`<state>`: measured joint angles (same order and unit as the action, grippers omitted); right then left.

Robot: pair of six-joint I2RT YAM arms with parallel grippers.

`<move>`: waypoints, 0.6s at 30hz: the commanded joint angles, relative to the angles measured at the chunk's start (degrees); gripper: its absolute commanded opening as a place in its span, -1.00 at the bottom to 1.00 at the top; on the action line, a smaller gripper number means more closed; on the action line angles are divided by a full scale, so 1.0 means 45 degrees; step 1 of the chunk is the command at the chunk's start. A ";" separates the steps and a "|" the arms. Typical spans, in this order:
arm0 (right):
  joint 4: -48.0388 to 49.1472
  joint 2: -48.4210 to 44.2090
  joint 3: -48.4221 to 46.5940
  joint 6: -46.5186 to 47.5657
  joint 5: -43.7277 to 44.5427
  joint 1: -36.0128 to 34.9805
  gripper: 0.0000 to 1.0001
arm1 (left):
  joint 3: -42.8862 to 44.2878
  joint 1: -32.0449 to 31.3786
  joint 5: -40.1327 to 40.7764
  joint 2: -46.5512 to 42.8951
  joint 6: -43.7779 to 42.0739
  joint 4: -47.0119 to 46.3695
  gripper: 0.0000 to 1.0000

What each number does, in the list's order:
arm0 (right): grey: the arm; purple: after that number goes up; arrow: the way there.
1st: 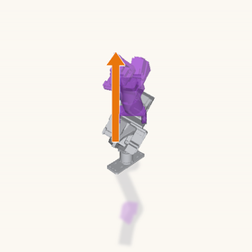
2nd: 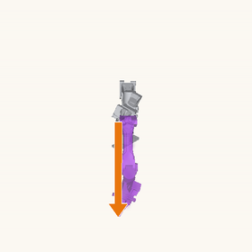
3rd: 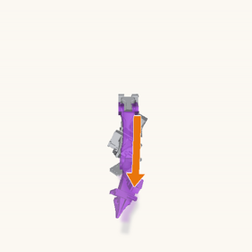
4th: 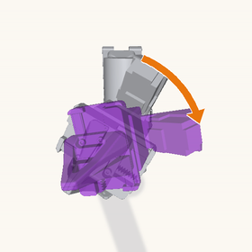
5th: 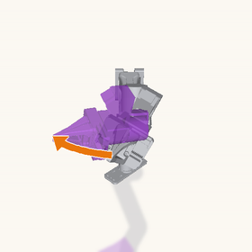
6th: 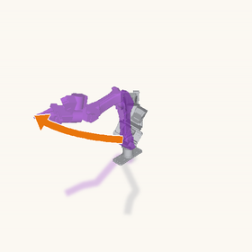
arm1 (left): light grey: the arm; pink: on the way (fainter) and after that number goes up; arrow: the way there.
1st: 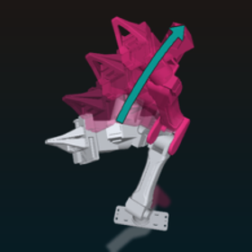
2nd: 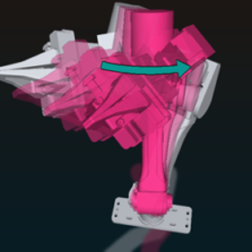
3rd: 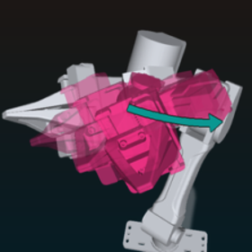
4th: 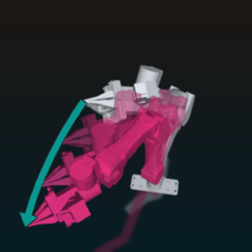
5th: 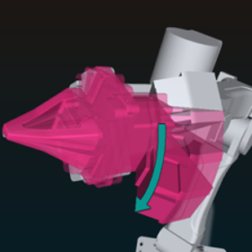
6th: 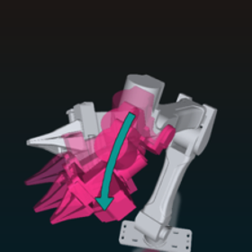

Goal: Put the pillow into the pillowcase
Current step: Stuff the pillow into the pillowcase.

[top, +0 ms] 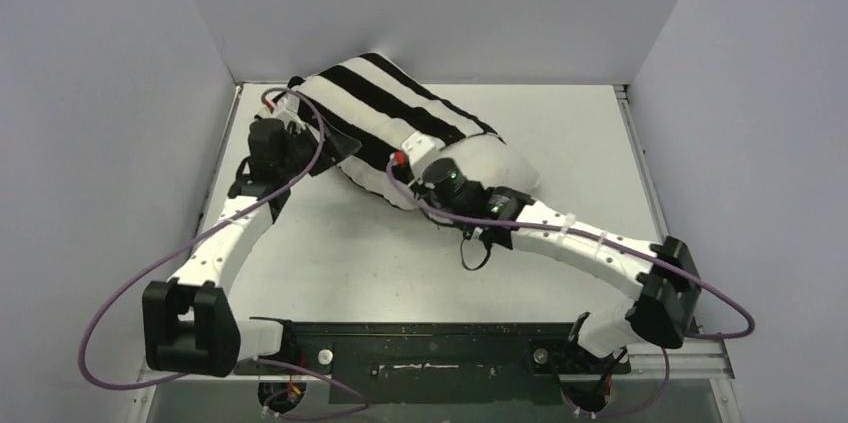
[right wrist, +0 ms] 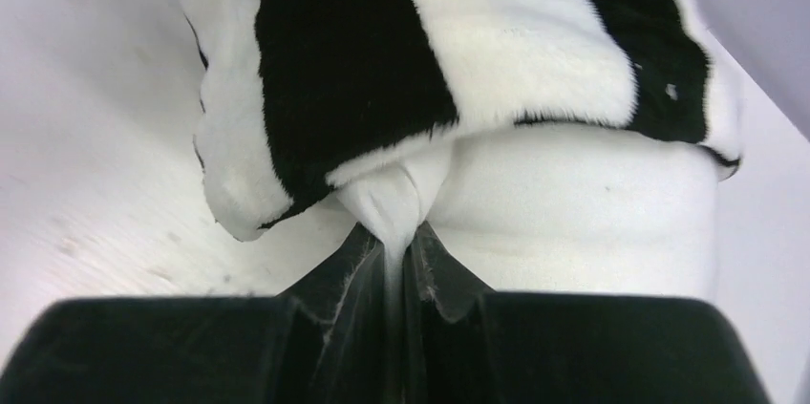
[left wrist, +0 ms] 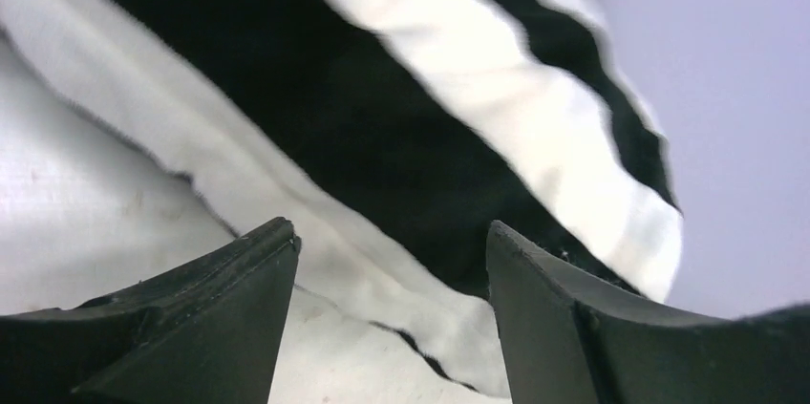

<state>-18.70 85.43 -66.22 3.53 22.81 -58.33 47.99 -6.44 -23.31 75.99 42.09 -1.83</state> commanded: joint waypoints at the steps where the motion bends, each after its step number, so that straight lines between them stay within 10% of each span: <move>1: 0.0582 -0.2121 -0.2048 -0.2592 -0.3550 0.1173 -1.00 | 0.3112 -0.0699 0.1514 -0.2104 -0.1701 0.2793 0.33; 8: 0.3362 -0.3744 0.1067 -0.7647 -0.8413 0.5776 -1.00 | 0.4553 -0.3219 0.3517 -0.3219 -0.3289 0.5066 0.02; 18: 0.6052 -0.2679 0.2476 -0.9938 -0.9935 0.7594 -1.00 | 0.0092 -0.4832 0.4011 -0.2030 -0.3688 -0.1128 -0.55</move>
<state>-2.15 72.23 -54.83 -35.16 -18.76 -26.44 54.15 -25.78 -8.93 63.61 28.16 6.48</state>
